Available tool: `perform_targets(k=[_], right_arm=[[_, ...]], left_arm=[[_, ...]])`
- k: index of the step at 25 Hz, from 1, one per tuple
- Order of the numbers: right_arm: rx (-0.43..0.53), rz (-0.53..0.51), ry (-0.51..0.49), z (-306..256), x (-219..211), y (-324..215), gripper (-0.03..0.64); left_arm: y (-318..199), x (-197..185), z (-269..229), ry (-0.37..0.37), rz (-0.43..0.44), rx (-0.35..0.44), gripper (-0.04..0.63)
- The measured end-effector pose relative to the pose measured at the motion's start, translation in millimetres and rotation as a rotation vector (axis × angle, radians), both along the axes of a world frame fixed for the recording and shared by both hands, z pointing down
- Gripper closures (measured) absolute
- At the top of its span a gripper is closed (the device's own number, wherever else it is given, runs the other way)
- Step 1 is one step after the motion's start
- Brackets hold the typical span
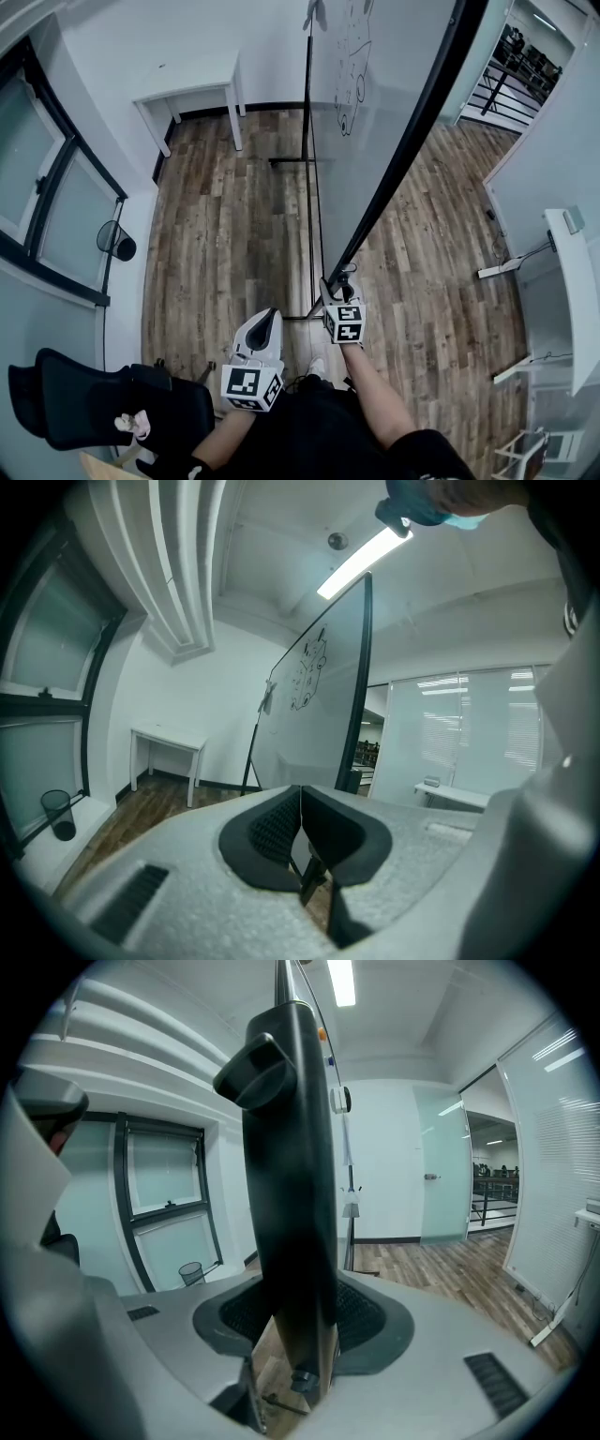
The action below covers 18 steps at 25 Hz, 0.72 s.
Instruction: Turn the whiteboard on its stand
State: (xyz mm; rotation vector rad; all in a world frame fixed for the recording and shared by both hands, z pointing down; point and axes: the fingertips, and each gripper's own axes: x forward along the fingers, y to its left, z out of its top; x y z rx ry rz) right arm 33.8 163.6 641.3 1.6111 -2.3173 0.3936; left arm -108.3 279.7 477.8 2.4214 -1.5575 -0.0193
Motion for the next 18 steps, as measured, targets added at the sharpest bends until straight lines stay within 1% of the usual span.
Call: perform_targets(k=[18], right_arm=[[0.001, 0.006, -0.005, 1, 2, 41, 0.436]], left_arm=[[0, 3, 3, 0.0, 0.027, -0.002, 0.577]])
